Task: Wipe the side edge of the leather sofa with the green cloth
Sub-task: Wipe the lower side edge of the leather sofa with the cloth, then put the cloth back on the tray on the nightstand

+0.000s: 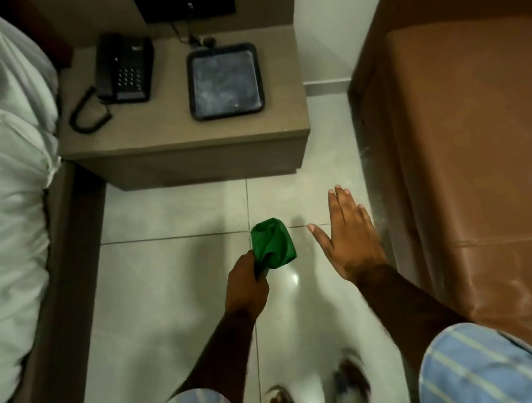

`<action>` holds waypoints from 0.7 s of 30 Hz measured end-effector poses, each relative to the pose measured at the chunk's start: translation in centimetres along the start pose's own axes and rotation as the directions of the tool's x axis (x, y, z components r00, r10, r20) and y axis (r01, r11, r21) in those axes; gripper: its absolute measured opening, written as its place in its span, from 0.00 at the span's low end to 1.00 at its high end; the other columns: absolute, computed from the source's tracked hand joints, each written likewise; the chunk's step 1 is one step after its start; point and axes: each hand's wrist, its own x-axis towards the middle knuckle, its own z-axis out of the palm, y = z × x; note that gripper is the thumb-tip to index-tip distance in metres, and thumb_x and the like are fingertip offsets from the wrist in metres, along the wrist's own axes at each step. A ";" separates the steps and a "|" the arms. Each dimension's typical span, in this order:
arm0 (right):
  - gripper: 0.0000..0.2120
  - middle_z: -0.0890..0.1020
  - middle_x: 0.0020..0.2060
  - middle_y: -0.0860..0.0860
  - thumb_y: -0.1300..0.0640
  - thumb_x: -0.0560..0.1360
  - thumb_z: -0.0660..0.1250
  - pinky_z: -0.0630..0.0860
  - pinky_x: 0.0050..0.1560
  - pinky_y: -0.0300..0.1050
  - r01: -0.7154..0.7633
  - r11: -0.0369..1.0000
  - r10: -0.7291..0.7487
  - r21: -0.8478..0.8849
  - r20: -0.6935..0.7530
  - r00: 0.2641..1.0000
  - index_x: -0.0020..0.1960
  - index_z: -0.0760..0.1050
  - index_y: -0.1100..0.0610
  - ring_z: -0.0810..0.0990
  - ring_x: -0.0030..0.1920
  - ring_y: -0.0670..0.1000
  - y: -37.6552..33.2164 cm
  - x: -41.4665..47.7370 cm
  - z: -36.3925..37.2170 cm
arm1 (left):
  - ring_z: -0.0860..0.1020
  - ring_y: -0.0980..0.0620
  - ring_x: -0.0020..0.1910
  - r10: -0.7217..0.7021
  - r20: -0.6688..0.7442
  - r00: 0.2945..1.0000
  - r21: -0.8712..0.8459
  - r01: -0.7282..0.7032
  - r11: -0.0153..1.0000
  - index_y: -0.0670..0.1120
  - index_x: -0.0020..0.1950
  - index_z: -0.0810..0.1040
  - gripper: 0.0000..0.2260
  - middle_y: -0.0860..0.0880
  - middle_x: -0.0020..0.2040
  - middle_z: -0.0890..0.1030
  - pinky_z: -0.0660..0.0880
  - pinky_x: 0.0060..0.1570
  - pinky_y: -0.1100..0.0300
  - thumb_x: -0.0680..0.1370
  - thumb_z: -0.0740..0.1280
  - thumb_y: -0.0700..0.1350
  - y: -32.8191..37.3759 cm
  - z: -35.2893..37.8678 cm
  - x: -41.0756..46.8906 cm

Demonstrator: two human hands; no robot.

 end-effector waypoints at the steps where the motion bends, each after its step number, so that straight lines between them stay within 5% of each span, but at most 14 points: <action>1: 0.40 0.45 0.88 0.53 0.34 0.86 0.49 0.43 0.87 0.52 0.023 1.000 -0.023 0.005 0.008 1.000 0.88 0.42 0.56 0.43 0.89 0.54 -0.9 1.1 -0.4 | 0.80 0.46 0.48 0.013 -0.019 1.000 0.015 -0.013 1.000 0.44 0.55 0.78 0.06 0.46 0.49 0.82 0.77 0.47 0.56 0.79 0.67 0.40 0.5 -1.3 1.3; 5: 0.39 0.46 0.88 0.54 0.35 0.86 0.49 0.44 0.87 0.52 0.079 0.997 -0.079 -0.013 0.019 0.997 0.88 0.44 0.56 0.44 0.89 0.54 -2.9 6.5 -1.8 | 0.80 0.44 0.50 0.089 -0.073 0.993 0.097 -0.082 0.992 0.41 0.57 0.78 0.08 0.43 0.51 0.81 0.80 0.52 0.50 0.79 0.67 0.38 3.5 -4.6 7.6; 12: 0.37 0.47 0.89 0.54 0.37 0.87 0.48 0.43 0.87 0.52 0.096 0.995 -0.097 0.009 0.062 0.993 0.88 0.44 0.56 0.44 0.89 0.53 -3.2 20.9 -3.0 | 0.79 0.44 0.52 0.177 -0.116 0.977 0.153 -0.159 0.975 0.43 0.62 0.78 0.10 0.43 0.55 0.81 0.75 0.52 0.54 0.80 0.65 0.40 9.5 -7.5 20.8; 21: 0.35 0.49 0.88 0.57 0.41 0.88 0.50 0.43 0.87 0.51 0.102 0.992 -0.108 0.077 0.079 0.991 0.88 0.48 0.60 0.46 0.88 0.56 -3.4 35.8 -4.9 | 0.77 0.39 0.58 0.384 -0.170 0.908 0.509 -0.253 0.823 0.41 0.65 0.76 0.14 0.40 0.61 0.79 0.77 0.58 0.46 0.79 0.64 0.37 17.0 -13.0 37.4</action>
